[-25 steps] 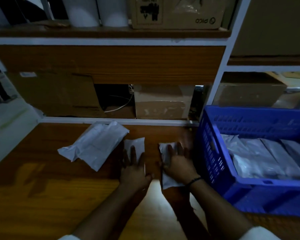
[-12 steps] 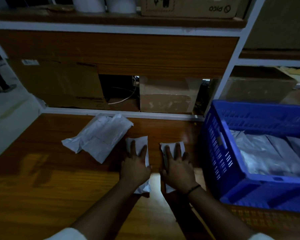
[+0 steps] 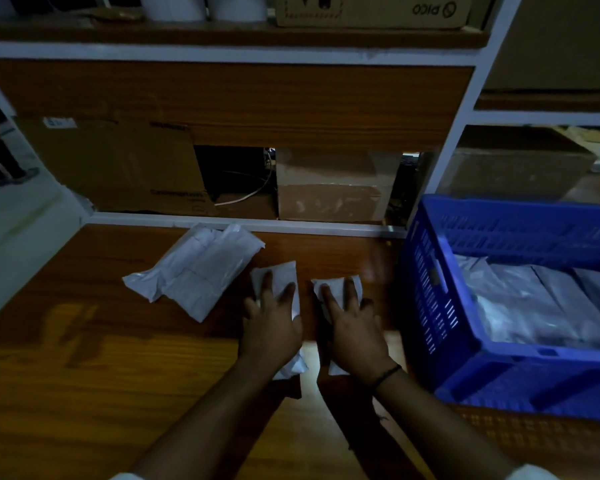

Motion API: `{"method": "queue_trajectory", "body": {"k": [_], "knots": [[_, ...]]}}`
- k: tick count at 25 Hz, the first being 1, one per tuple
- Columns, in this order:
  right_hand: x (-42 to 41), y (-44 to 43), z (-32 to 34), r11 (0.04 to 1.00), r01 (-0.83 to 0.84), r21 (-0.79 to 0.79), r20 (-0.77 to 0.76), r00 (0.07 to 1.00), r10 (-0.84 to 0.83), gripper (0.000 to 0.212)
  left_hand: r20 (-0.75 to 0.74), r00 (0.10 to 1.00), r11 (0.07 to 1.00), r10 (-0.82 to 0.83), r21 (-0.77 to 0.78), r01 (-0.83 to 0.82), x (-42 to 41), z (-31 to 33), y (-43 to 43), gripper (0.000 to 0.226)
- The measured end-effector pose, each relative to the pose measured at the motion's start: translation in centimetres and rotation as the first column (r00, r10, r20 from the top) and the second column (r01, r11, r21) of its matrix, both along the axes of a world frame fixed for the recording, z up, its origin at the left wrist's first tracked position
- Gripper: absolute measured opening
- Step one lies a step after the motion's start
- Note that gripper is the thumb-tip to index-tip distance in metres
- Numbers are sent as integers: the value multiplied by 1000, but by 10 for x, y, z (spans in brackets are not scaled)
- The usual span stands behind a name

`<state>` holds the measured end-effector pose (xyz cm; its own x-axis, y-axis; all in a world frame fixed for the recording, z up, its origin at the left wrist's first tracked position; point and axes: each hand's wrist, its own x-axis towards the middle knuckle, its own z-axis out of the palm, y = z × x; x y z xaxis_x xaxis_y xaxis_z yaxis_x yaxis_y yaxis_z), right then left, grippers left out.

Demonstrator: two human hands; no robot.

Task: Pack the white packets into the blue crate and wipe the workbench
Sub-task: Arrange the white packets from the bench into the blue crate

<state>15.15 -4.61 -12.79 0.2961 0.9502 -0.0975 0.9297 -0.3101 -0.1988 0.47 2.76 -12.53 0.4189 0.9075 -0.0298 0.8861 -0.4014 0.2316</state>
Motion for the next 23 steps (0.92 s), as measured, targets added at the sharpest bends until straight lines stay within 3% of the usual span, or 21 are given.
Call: {"method": "queue_trajectory", "body": {"k": [7, 14, 17, 23], "knots": [[36, -8, 111, 966, -10, 258, -13, 1000, 13, 77, 287, 958, 989, -28, 144, -14, 52, 104, -18, 68], [144, -71, 186, 950, 43, 308, -10, 999, -42, 77, 459, 881, 987, -113, 157, 45, 160, 176, -79, 62], [209, -108, 181, 963, 88, 256, 3, 996, -92, 83, 435, 885, 983, -168, 136, 120, 228, 178, -114, 62], [351, -175, 147, 967, 237, 96, 42, 970, -241, 81, 238, 944, 973, -228, 11, 232, 354, 149, -179, 60]]}}
